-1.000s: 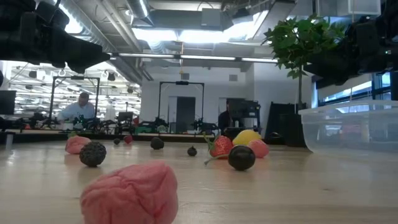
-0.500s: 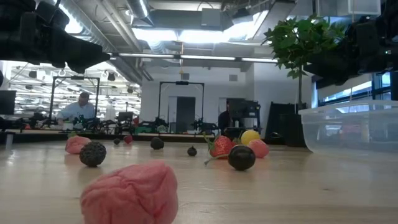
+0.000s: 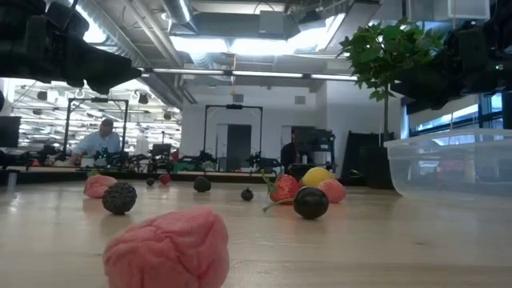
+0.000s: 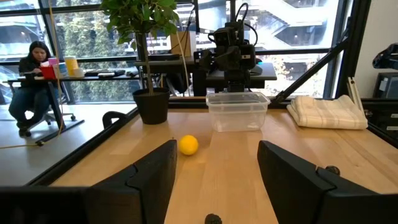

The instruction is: Pick and placing Produce into tupperware

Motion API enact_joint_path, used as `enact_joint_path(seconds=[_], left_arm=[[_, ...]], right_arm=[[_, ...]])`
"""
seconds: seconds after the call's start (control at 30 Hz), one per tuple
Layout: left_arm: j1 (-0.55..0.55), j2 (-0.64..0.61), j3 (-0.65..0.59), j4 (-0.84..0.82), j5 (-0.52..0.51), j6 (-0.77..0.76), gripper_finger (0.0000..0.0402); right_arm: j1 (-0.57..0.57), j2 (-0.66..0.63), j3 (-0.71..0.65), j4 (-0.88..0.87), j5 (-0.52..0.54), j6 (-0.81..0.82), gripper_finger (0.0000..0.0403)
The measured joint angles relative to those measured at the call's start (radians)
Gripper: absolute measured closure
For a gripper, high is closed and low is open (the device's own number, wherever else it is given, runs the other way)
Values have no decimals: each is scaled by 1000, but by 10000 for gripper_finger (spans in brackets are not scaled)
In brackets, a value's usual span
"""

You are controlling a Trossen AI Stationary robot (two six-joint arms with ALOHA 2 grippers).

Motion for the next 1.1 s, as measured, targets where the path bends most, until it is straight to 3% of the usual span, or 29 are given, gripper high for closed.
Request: enact_joint_path(seconds=[0.7, 0.9, 1.1], left_arm=[[0, 0, 0, 0, -2, 0, 184], [0, 0, 0, 7, -26, 0, 184], [0, 0, 0, 7, -36, 0, 184]], right_arm=[[0, 0, 0, 0, 0, 2, 166], [0, 0, 0, 45, 0, 100, 166], [9, 13, 54, 53, -1, 4, 166]])
